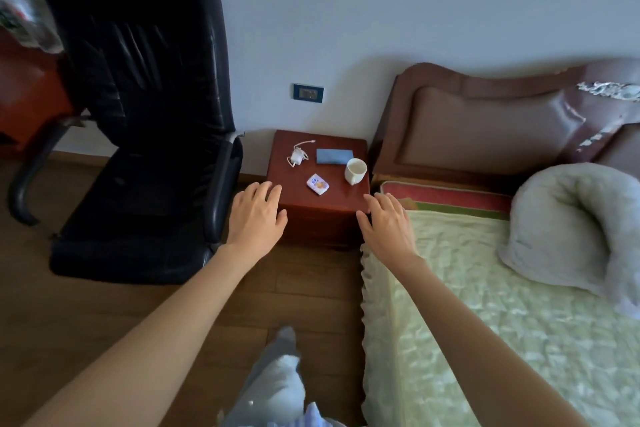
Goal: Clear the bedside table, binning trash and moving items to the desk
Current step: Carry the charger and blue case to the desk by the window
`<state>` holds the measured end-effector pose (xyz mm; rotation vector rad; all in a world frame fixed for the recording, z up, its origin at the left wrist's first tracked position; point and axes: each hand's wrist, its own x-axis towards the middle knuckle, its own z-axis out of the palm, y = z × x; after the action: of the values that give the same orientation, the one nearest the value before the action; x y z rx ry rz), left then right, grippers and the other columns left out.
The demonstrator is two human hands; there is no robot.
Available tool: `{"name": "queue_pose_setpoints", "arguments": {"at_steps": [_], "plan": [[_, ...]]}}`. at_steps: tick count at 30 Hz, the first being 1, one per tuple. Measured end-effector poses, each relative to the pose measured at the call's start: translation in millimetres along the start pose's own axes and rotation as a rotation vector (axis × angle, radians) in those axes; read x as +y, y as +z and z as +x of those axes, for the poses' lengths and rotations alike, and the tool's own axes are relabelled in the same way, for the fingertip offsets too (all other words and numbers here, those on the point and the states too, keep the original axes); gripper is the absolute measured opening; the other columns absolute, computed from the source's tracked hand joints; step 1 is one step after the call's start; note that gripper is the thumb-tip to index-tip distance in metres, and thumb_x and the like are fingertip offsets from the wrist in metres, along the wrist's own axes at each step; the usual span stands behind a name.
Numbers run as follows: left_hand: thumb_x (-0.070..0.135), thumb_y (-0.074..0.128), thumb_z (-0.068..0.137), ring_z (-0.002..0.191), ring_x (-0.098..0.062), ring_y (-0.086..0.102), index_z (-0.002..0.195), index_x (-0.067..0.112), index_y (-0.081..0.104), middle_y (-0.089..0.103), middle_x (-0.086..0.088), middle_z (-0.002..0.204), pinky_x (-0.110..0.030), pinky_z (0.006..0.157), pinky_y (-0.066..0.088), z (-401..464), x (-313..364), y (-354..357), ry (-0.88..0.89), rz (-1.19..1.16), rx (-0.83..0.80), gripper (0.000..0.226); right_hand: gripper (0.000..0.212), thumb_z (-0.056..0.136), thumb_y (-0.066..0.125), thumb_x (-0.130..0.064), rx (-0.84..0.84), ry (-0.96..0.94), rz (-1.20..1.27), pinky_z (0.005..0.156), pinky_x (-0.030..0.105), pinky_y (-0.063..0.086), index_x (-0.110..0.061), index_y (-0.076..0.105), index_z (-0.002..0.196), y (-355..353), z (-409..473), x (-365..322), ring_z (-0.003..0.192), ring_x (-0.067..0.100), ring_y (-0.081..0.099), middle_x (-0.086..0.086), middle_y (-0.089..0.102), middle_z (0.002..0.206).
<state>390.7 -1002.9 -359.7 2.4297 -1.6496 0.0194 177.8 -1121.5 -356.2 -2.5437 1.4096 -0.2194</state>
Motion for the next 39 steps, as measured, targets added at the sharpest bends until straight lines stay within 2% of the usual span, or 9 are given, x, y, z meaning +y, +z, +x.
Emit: {"name": "queue_pose_setpoints", "arguments": {"at_steps": [7,17,20,25,30,33,39], "plan": [[0.032,0.053,0.091,0.127,-0.029,0.044,0.134,0.008,0.046,0.051,-0.013,0.135,-0.044,0.105,0.038,98.5,-31.7,18.3,0.005,0.0,-0.054,0.049,0.044,0.096,0.044,-0.034,0.017,0.02,0.008,0.109,0.04,0.03,-0.012,0.049,0.134,18.5,100.6,-13.3,0.134,0.026,0.036,0.007,0.051,0.137],[0.03,0.057,0.089,0.125,-0.03,0.047,0.132,0.007,0.049,0.053,-0.014,0.133,-0.045,0.102,0.04,210.2,-44.1,62.2,-0.05,-0.02,-0.122,0.049,0.04,0.092,0.048,-0.03,-0.011,0.013,0.034,0.099,0.044,0.04,-0.008,0.056,0.124,47.7,223.9,10.8,0.122,0.031,0.049,0.01,0.059,0.126],[0.028,0.059,0.087,0.121,-0.031,0.049,0.129,0.006,0.052,0.056,-0.015,0.129,-0.046,0.099,0.043,246.2,-43.2,77.9,-0.085,-0.026,-0.132,0.048,0.036,0.09,0.056,-0.024,-0.015,-0.004,0.072,0.101,0.046,0.039,-0.006,0.059,0.12,56.3,270.4,21.8,0.125,0.034,0.048,0.013,0.061,0.124],[0.029,0.057,0.088,0.125,-0.03,0.048,0.131,0.007,0.049,0.054,-0.014,0.133,-0.045,0.101,0.041,297.3,-40.3,105.6,-0.159,-0.023,-0.163,0.049,0.037,0.09,0.056,-0.022,-0.08,-0.066,0.083,0.104,0.045,0.036,-0.005,0.057,0.123,69.9,337.4,40.3,0.128,0.035,0.045,0.015,0.06,0.125],[0.031,0.053,0.091,0.129,-0.029,0.044,0.134,0.009,0.046,0.051,-0.013,0.136,-0.044,0.105,0.038,339.7,-38.4,146.8,-0.199,-0.034,-0.215,0.049,0.036,0.087,0.062,-0.02,-0.123,-0.109,0.072,0.1,0.047,0.041,-0.004,0.06,0.119,102.5,388.0,60.3,0.122,0.038,0.051,0.017,0.063,0.119],[0.029,0.057,0.089,0.126,-0.03,0.047,0.131,0.008,0.049,0.053,-0.015,0.133,-0.044,0.102,0.041,363.2,-41.9,177.3,-0.194,-0.049,-0.247,0.048,0.036,0.087,0.06,-0.021,-0.157,-0.1,0.074,0.099,0.048,0.043,-0.004,0.06,0.118,130.8,407.4,72.0,0.12,0.038,0.053,0.017,0.063,0.119],[0.025,0.063,0.085,0.123,-0.032,0.049,0.128,0.007,0.051,0.054,-0.017,0.131,-0.045,0.099,0.042,404.3,-66.3,256.4,-0.179,-0.092,-0.299,0.049,0.039,0.09,0.057,-0.023,-0.213,-0.049,0.081,0.103,0.049,0.039,-0.004,0.057,0.124,193.9,436.9,88.8,0.127,0.037,0.047,0.018,0.058,0.128]]}}
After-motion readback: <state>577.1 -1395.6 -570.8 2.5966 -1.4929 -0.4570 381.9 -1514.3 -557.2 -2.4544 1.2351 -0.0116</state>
